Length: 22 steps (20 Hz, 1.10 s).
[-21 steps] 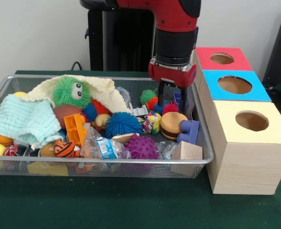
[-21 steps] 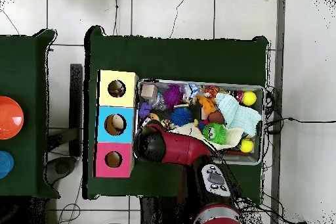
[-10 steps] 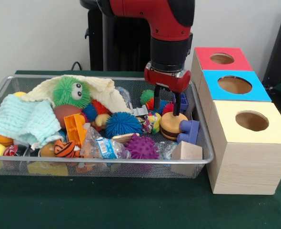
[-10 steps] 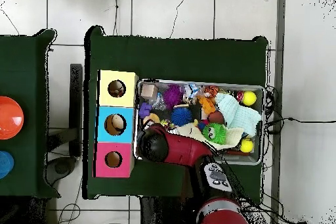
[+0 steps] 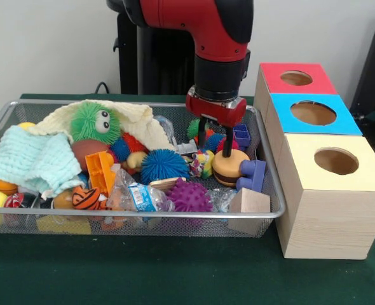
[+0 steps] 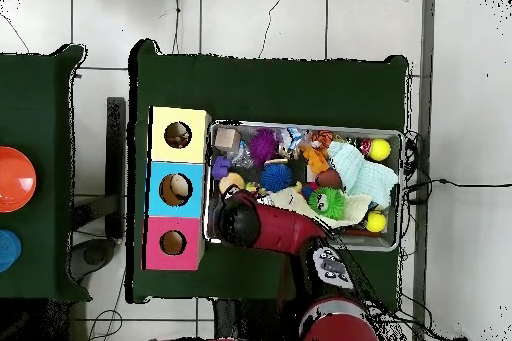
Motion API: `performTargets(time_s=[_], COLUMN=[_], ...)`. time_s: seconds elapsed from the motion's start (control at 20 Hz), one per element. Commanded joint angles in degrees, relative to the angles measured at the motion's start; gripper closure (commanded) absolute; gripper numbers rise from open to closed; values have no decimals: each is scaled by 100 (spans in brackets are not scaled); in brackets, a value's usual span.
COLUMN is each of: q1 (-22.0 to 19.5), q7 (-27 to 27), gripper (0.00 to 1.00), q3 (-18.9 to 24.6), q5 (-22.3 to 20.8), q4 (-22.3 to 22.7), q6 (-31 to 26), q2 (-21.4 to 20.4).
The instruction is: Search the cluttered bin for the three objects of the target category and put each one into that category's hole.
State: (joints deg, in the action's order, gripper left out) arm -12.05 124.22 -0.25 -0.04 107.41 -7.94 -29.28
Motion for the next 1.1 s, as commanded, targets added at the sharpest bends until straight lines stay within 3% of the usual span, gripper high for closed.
performTargets(time_s=[0.05, 0.25, 0.55, 1.1], q1=[167, 179, 298, 323], q7=[449, 55, 313, 200], gripper=[0, 0, 0, 0], q3=[-391, -535, -644, -627], q5=[146, -76, -158, -52], q4=[-648, -1089, -1095, -1657], q6=[-1115, -1773, -1475, -1924], q2=[-197, -211, -196, -166])
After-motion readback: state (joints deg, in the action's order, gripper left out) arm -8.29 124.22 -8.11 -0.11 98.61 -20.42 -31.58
